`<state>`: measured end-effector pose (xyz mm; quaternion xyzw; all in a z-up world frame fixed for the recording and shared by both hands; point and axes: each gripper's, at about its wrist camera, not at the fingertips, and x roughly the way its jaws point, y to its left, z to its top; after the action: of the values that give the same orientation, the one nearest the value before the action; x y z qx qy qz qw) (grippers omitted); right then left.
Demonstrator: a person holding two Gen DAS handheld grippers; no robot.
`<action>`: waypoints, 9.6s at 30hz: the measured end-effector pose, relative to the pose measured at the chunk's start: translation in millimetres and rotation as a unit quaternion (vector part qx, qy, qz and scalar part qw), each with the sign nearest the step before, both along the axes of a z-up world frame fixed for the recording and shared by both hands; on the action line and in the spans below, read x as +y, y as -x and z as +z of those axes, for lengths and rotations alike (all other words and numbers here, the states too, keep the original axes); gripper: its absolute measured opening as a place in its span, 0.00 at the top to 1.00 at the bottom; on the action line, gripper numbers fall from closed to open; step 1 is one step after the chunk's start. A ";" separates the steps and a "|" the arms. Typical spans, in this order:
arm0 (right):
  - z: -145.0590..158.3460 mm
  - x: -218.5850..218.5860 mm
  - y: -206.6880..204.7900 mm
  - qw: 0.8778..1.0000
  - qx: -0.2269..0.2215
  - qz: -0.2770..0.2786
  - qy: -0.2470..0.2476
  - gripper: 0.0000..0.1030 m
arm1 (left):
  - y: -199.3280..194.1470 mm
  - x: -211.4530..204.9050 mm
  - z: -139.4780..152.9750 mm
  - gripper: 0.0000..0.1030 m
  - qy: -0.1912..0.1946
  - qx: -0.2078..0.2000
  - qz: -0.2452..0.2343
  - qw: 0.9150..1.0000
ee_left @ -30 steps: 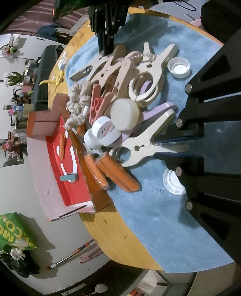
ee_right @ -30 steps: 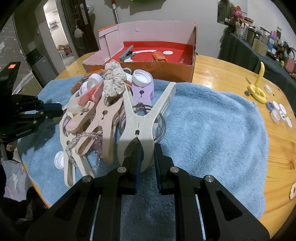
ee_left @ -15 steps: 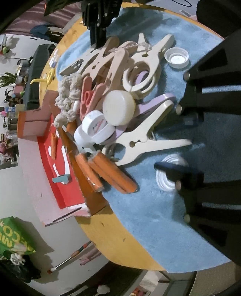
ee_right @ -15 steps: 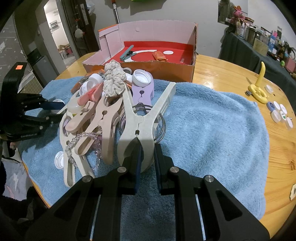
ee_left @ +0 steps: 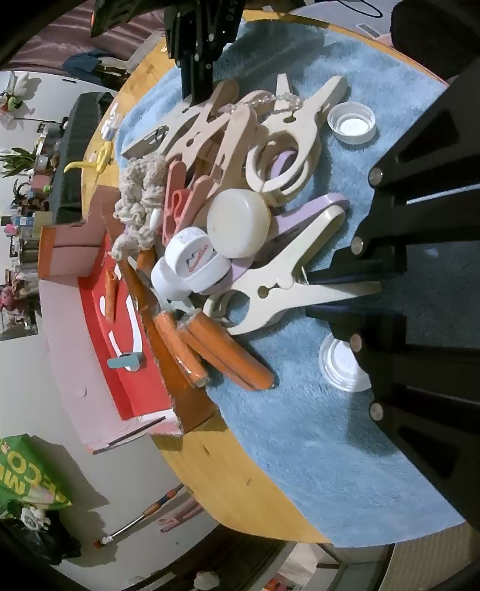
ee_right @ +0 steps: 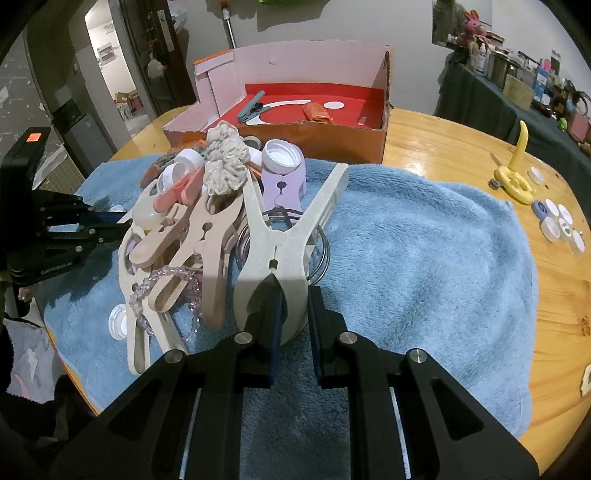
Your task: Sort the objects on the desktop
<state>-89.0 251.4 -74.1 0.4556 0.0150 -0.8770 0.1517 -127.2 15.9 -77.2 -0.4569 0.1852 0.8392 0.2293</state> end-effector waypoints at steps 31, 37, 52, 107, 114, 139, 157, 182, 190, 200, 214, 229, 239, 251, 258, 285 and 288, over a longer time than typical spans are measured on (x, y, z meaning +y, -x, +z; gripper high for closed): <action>38.6 16.3 -26.1 0.999 0.049 -0.016 -0.006 0.93 | -23.8 -14.3 41.2 0.91 -0.048 0.031 0.013 0.998; 42.4 20.8 -29.1 0.998 0.053 -0.018 0.008 0.94 | -29.8 -16.4 52.3 0.91 -0.062 0.041 0.013 0.997; 22.4 22.8 -23.6 1.000 0.024 -0.009 0.007 0.97 | -45.4 -10.6 62.1 0.93 -0.068 0.062 0.004 0.996; -2.6 2.9 11.8 0.998 0.005 -0.016 -0.055 0.78 | -76.8 -21.1 31.6 0.39 -0.048 0.027 0.017 0.998; -2.4 5.7 9.8 0.999 0.006 -0.017 -0.045 0.78 | -52.3 -3.6 27.6 0.44 -0.037 0.016 0.026 0.999; -2.9 10.6 8.6 0.999 0.008 -0.010 -0.032 0.78 | -29.6 0.1 1.3 0.80 -0.018 -0.035 0.049 0.998; 23.7 8.1 5.1 0.999 0.018 -0.009 -0.035 0.78 | -19.3 -4.9 39.3 0.80 -0.037 -0.019 0.046 0.998; 107.8 -23.5 68.7 0.996 0.082 0.012 -0.036 0.78 | 53.5 19.1 120.2 0.80 -0.058 0.063 0.039 0.996; 112.1 -36.5 110.9 0.996 0.080 0.014 -0.039 0.78 | 93.9 34.5 119.8 0.80 -0.058 0.064 0.046 0.995; 102.8 -43.9 162.5 0.998 0.065 0.006 -0.027 0.78 | 150.1 45.4 109.6 0.80 -0.060 0.054 0.066 0.995; 71.7 -53.3 215.5 0.999 0.030 0.010 -0.036 0.78 | 199.2 43.1 78.9 0.80 -0.045 0.021 0.091 0.995; 34.9 -62.3 247.7 0.999 -0.011 0.010 -0.043 0.78 | 226.2 37.3 44.0 0.80 -0.026 -0.016 0.107 0.994; 20.7 -64.9 252.5 0.998 -0.023 0.012 -0.052 0.78 | 233.9 34.0 31.2 0.80 -0.020 -0.029 0.113 0.993; 16.4 -64.4 256.8 0.998 -0.027 0.010 -0.051 0.78 | 236.2 40.5 22.2 0.80 -0.017 -0.037 0.110 0.993; 16.2 -65.0 257.7 0.998 -0.027 0.010 -0.050 0.78 | 235.9 42.1 20.8 0.80 -0.017 -0.038 0.108 0.993; 9.2 -64.4 252.0 0.998 -0.035 0.011 -0.053 0.77 | 242.7 52.1 26.3 0.51 0.007 -0.020 0.106 0.994; 7.9 -61.7 250.5 0.998 -0.039 0.008 -0.047 0.77 | 240.8 52.8 34.6 0.48 0.007 -0.004 0.105 0.994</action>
<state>-339.4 189.7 -66.2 0.4957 0.0540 -0.8558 0.1379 -368.0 68.7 -42.6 -0.4788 0.1410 0.8555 0.1377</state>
